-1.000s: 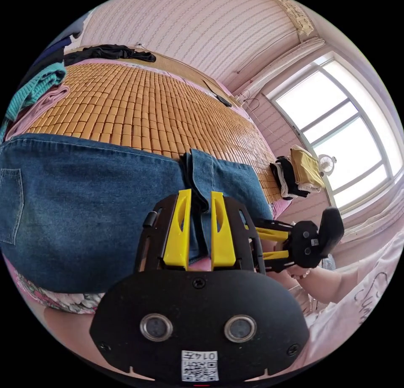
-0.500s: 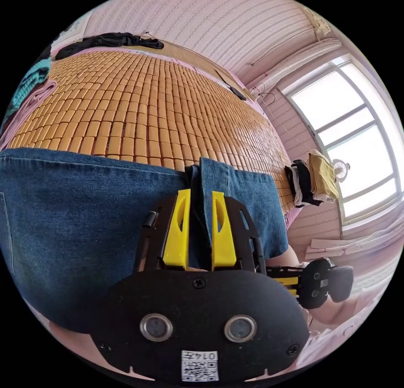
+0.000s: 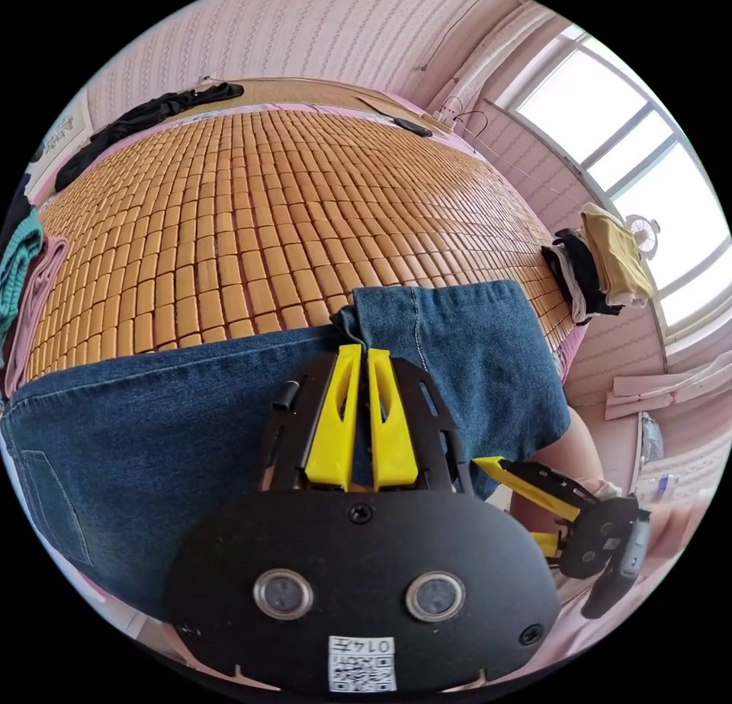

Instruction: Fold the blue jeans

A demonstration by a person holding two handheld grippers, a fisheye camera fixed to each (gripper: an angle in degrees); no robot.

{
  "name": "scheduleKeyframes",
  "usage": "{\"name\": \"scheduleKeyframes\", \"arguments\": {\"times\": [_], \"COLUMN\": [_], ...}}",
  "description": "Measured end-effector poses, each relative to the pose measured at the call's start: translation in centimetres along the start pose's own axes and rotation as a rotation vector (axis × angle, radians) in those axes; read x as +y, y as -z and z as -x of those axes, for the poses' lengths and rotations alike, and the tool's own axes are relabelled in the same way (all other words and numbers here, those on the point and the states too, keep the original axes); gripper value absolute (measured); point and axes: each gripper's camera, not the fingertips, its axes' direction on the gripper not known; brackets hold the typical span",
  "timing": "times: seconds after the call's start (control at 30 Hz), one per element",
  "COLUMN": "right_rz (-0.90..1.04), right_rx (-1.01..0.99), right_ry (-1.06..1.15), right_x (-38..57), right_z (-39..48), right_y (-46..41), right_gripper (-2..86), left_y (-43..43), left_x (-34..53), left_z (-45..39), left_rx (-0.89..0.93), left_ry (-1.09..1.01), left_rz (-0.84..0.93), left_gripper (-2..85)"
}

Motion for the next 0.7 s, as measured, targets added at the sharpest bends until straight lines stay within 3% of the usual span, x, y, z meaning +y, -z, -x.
{"name": "scheduleKeyframes", "arguments": {"times": [0.27, 0.57, 0.7], "right_rz": [-0.038, -0.226, -0.148], "right_rx": [0.045, -0.196, -0.115], "right_ry": [-0.015, -0.25, -0.18], "right_x": [0.7, 2.7, 0.2], "right_z": [0.0, -5.2, -4.2], "right_y": [-0.3, 5.3, 5.4], "right_gripper": [5.2, 3.6, 4.8], "left_y": [3.3, 8.6, 9.6], "left_x": [0.1, 1.5, 2.6], "left_z": [-3.0, -3.9, -2.1], "left_rx": [-0.01, 0.075, 0.08], "left_ry": [-0.087, -0.064, 0.016], "left_rz": [-0.066, -0.213, -0.213], "left_gripper": [-0.9, -1.0, -1.0]}}
